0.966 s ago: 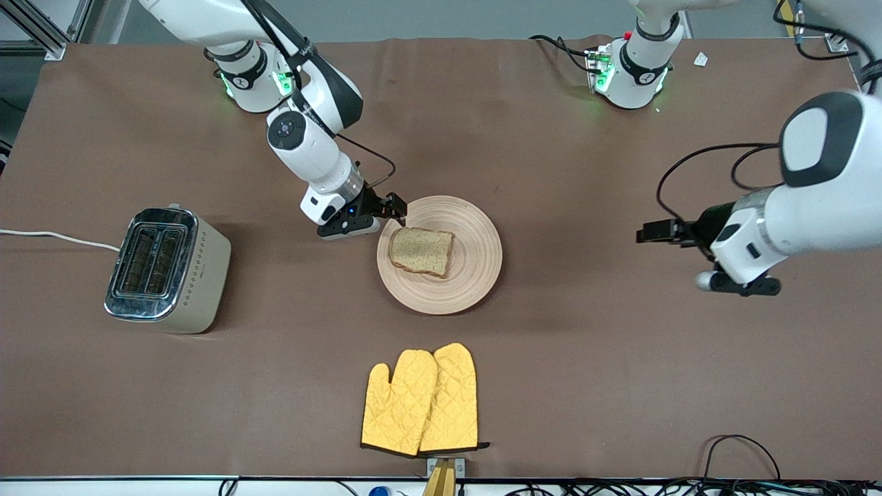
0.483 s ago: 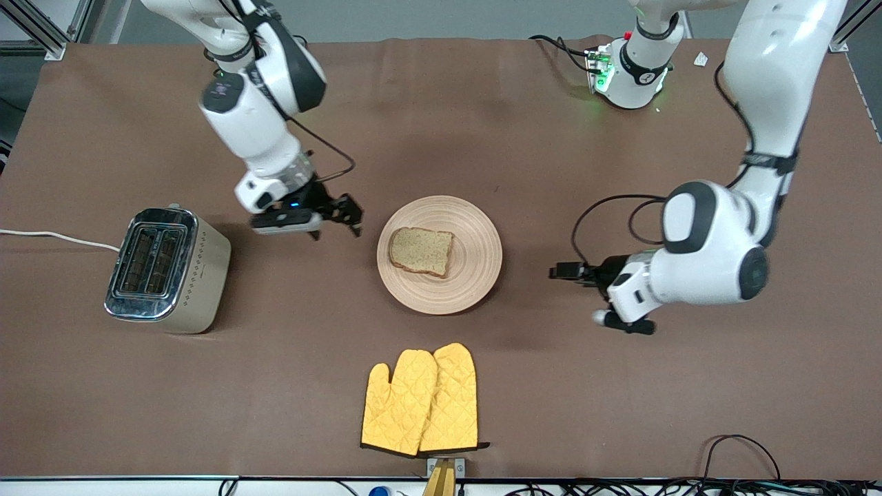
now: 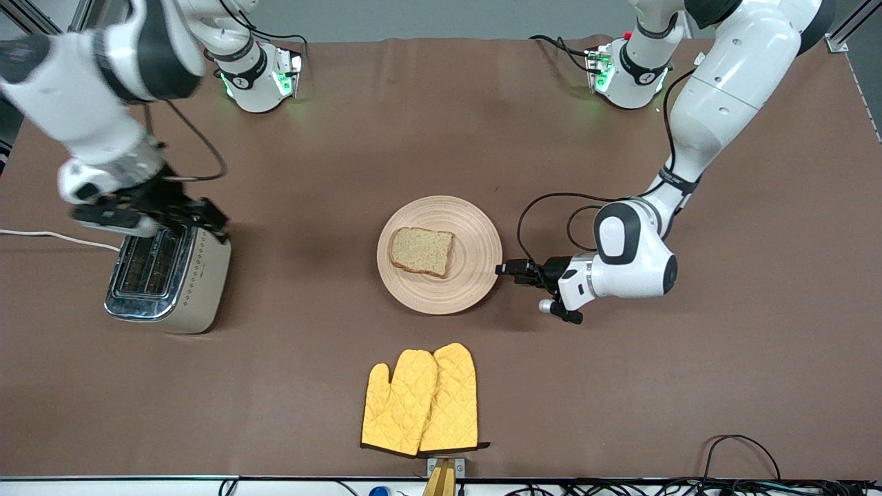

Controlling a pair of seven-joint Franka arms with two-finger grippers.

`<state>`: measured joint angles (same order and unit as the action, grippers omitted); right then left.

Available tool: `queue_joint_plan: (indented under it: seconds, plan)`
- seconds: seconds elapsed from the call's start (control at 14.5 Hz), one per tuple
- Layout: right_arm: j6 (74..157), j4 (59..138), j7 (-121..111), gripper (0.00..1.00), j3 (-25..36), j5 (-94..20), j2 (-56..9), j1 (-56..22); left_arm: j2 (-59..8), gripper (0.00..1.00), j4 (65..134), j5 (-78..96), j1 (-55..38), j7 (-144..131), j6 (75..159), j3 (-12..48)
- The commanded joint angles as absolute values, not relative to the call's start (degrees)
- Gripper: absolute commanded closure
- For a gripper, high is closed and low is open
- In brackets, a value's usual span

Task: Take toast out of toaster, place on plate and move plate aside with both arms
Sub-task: 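Withdraw the right gripper while the left gripper grasps the plate rim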

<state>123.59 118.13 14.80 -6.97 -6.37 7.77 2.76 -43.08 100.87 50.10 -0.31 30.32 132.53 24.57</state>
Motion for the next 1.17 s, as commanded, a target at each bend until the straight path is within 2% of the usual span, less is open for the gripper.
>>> queue_joint_plan:
  seconds: [0.0, 0.14, 0.28, 0.48, 0.62, 0.69, 0.83, 0.9, 0.97, 1.1]
  plan:
    - [110.5, 107.8, 9.5, 0.0, -4.6, -7.7, 8.3, 4.7, -43.9, 0.26, 102.7, 55.5, 0.3, 36.7, 133.4, 25.0]
    - [103.3, 99.8, 9.2, 0.0, -4.4, -6.9, 7.6, 6.3, -44.0, 0.29, 102.7, 58.3, -1.0, 37.0, 133.4, 25.1]
    - [100.8, 96.3, 7.5, 0.0, -3.3, -4.7, 7.3, 7.3, -44.6, 0.31, 102.7, 60.5, -2.4, 37.4, 133.4, 25.0]
    - [97.8, 91.8, 5.4, 0.0, -1.7, -1.9, 6.9, 7.1, -45.4, 0.4, 102.8, 60.8, -2.5, 38.3, 133.3, 25.0]
    - [92.4, 84.4, 5.3, 0.0, -1.1, -0.2, 3.4, 6.8, -45.4, 0.47, 103.4, 60.8, -2.5, 38.3, 133.3, 25.0]
    - [90.4, 82.3, 5.4, 0.0, -1.1, 0.4, 1.6, 6.8, -45.4, 0.54, 103.6, 60.8, -2.5, 38.3, 133.3, 25.0]
    - [89.8, 82.3, 5.5, 0.0, -1.1, 0.6, 0.4, 6.5, -45.4, 0.82, 103.7, 60.8, -2.4, 38.3, 133.3, 25.0]
    - [89.1, 82.4, 5.7, 0.0, -1.1, 0.7, -0.3, 6.4, -45.4, 0.93, 103.7, 60.8, -2.2, 38.3, 133.3, 25.0]
    - [88.3, 82.4, 5.8, 0.0, -1.1, 0.7, -0.6, 6.2, -45.3, 0.99, 103.6, 60.8, -1.9, 38.2, 133.1, 25.0]
    - [86.4, 82.4, 6.2, 0.0, -1.1, 0.9, -0.9, 5.8, -44.7, 1.0, 103.4, 60.7, -1.3, 38.0, 132.6, 25.0]
